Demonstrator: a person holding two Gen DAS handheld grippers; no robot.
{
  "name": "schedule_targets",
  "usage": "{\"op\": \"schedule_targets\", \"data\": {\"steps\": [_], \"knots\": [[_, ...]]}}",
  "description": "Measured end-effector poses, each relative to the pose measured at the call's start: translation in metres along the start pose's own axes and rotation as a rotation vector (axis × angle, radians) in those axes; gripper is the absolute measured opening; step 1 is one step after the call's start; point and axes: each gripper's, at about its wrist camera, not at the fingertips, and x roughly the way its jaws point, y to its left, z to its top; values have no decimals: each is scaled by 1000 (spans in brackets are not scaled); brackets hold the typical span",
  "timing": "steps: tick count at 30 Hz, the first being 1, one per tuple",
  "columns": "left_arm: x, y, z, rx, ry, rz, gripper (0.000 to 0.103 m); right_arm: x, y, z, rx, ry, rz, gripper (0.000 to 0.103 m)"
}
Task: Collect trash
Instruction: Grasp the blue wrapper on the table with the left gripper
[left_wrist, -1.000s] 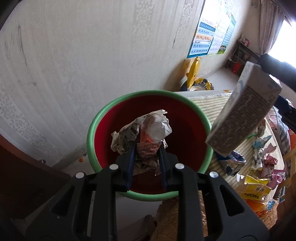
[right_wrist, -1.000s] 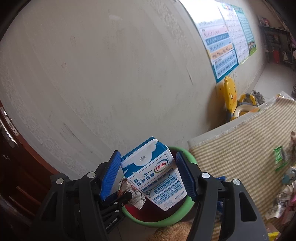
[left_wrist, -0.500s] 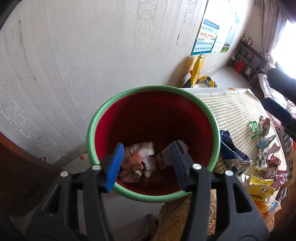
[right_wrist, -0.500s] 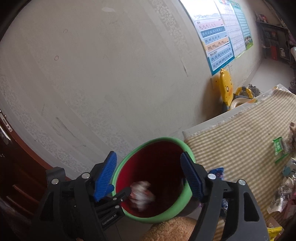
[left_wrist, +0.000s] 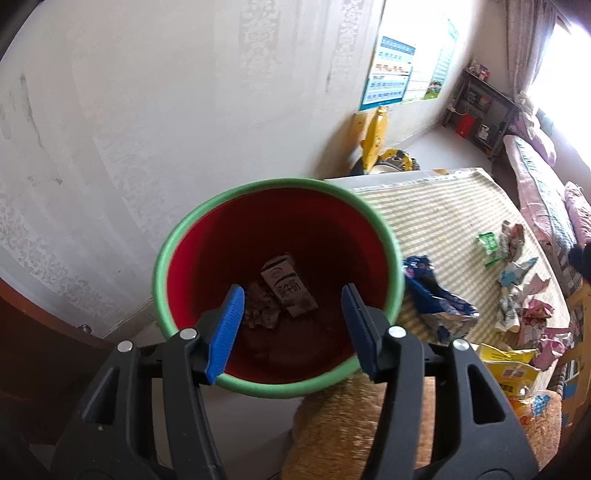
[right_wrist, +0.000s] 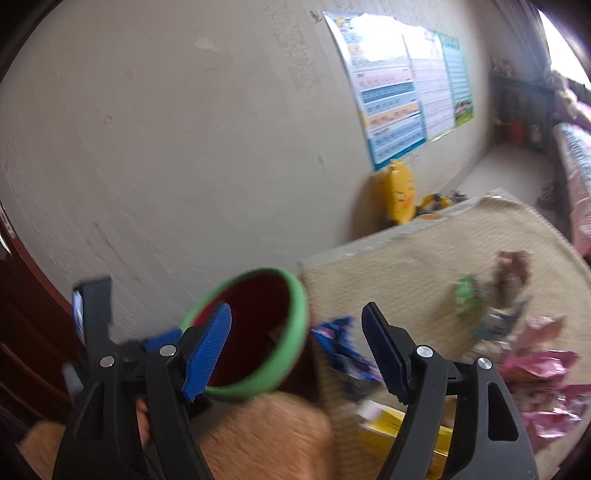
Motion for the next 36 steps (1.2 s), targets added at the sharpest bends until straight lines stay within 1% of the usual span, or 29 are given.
{"op": "schedule_targets", "data": {"steps": [4, 7, 9, 12, 15, 16, 18, 20, 24, 28, 30, 31, 32, 35, 36], "knots": [[-1, -25, 0, 31, 11, -46, 52, -17, -22, -26, -16, 29, -98, 71], [0, -49, 0, 47, 34, -106, 53, -28, -40, -47, 3, 45, -167, 71], [5, -69, 0, 65, 55, -146, 53, -32, -54, -56, 32, 54, -195, 71], [20, -94, -2, 83, 97, -173, 53, -37, -69, -64, 94, 56, -198, 71], [47, -118, -4, 72, 180, -183, 53, -45, -78, -67, 118, 37, -195, 71], [53, -123, -5, 67, 193, -179, 53, -48, -78, -67, 115, 31, -195, 71], [67, -133, -8, 70, 219, -148, 53, -51, -78, -66, 111, 21, -194, 71], [77, -139, -10, 71, 234, -124, 58, -53, -80, -67, 122, 14, -189, 71], [97, -144, -10, 60, 281, -94, 61, -56, -88, -71, 155, 13, -181, 71], [114, -144, -13, 37, 340, -65, 70, -57, -94, -73, 178, 9, -180, 71], [117, -144, -14, 29, 343, -64, 70, -57, -94, -73, 183, 7, -181, 71], [116, -145, -14, 37, 329, -67, 66, -57, -95, -74, 187, 8, -180, 71], [114, -146, -14, 46, 317, -75, 51, -56, -96, -74, 189, 9, -180, 71], [108, -148, -14, 75, 293, -96, 27, -53, -98, -75, 198, 22, -177, 71], [103, -147, -14, 80, 274, -107, 25, -51, -99, -76, 201, 28, -175, 71]]}}
